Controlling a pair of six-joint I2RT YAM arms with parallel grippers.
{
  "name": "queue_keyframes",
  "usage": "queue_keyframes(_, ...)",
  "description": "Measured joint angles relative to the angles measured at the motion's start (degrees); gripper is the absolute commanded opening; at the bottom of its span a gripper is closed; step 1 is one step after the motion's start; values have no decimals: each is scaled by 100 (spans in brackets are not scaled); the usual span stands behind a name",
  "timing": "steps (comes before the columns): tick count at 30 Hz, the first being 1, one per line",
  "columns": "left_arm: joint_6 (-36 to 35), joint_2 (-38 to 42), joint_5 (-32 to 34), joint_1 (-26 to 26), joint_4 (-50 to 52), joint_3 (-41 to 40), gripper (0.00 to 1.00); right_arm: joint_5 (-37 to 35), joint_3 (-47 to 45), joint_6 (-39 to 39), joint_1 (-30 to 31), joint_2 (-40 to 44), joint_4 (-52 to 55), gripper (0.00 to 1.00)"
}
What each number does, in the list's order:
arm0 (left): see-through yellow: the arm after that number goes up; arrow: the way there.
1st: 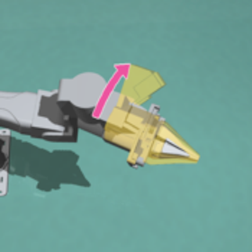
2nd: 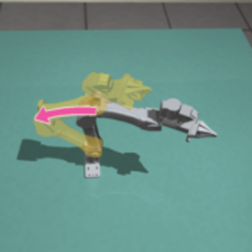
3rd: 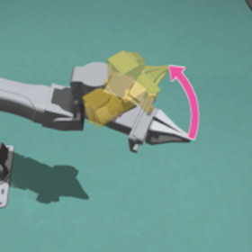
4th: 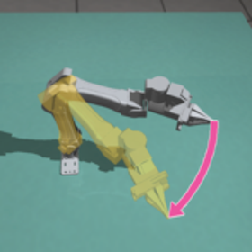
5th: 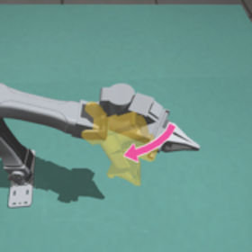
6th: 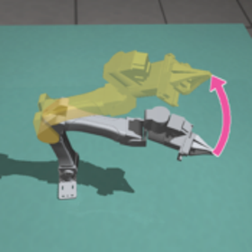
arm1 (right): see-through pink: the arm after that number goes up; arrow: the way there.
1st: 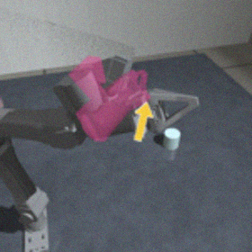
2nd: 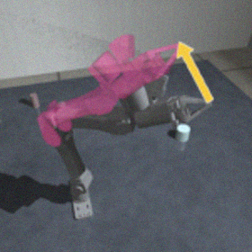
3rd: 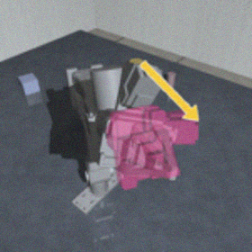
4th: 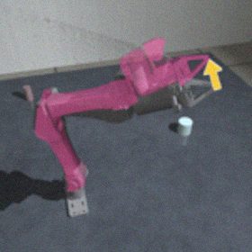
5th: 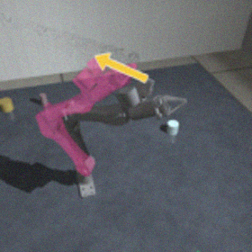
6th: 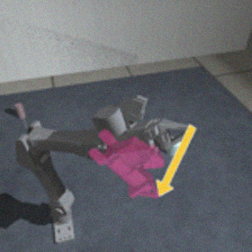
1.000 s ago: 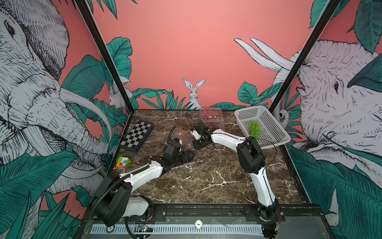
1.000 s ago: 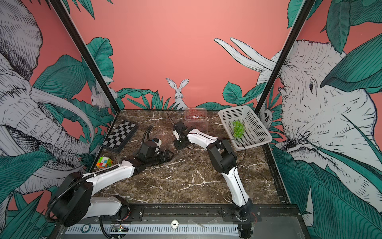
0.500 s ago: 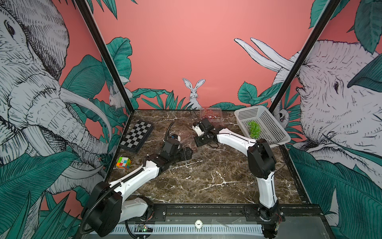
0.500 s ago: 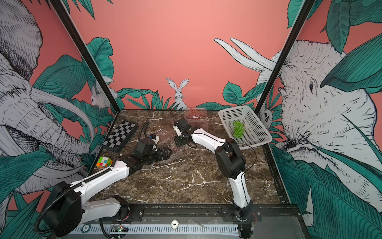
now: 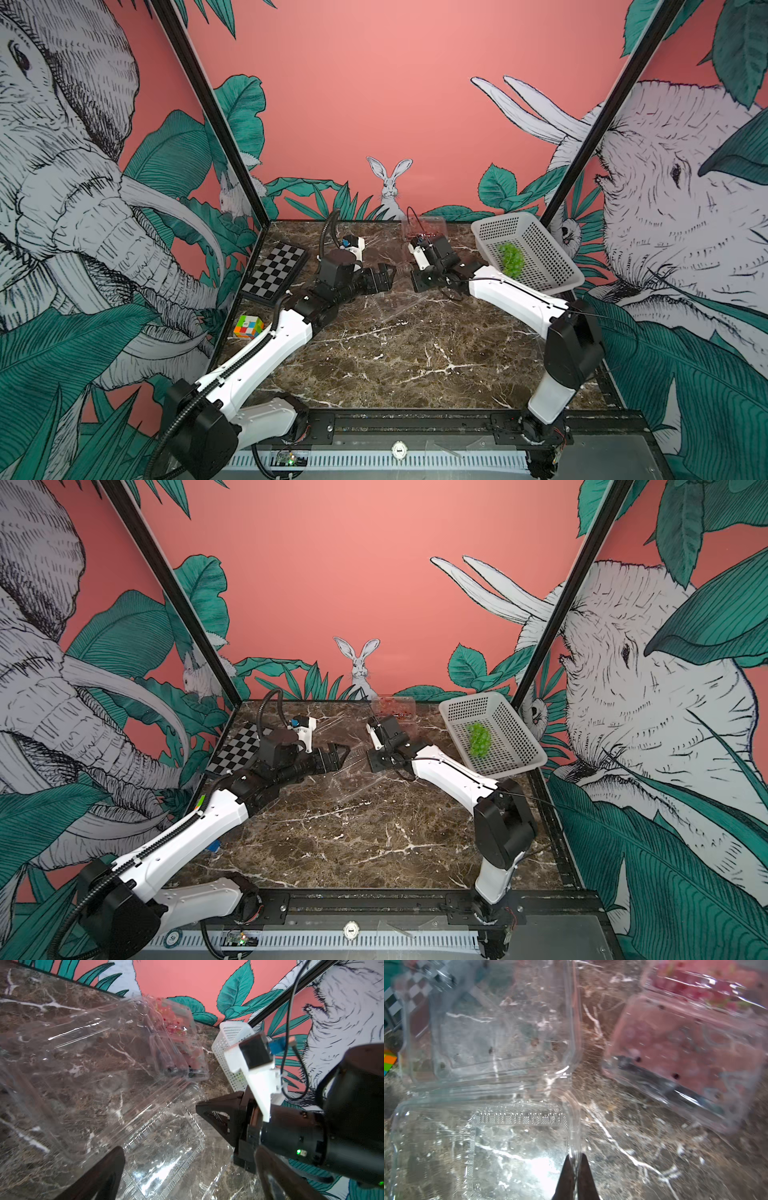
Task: Pack grapes into containers
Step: Pick up the packing box from the center of the board, then place the packing box at the center of the board.
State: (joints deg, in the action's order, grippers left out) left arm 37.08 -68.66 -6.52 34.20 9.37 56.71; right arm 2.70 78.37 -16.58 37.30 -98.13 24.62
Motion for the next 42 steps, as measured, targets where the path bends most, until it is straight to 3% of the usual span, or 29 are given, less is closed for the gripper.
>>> queue_keyframes(7, 214, -1058, -317, 48, -490, 39, 99, -190, -1591, -387, -844, 426, -369, 2)
queue_keyframes(12, 352, -1624, -463, 175, -730, 42, 99, -256, -2221, -702, -1200, 426, -531, 2)
queue_keyframes(28, 634, -2280, -614, 306, -1261, 44, 99, -76, -2492, -1902, -1344, 109, -1908, 4)
queue_keyframes(42, 730, -2721, -748, 339, -1408, 142, 99, 11, -2430, -1950, -1346, -92, -2065, 22)
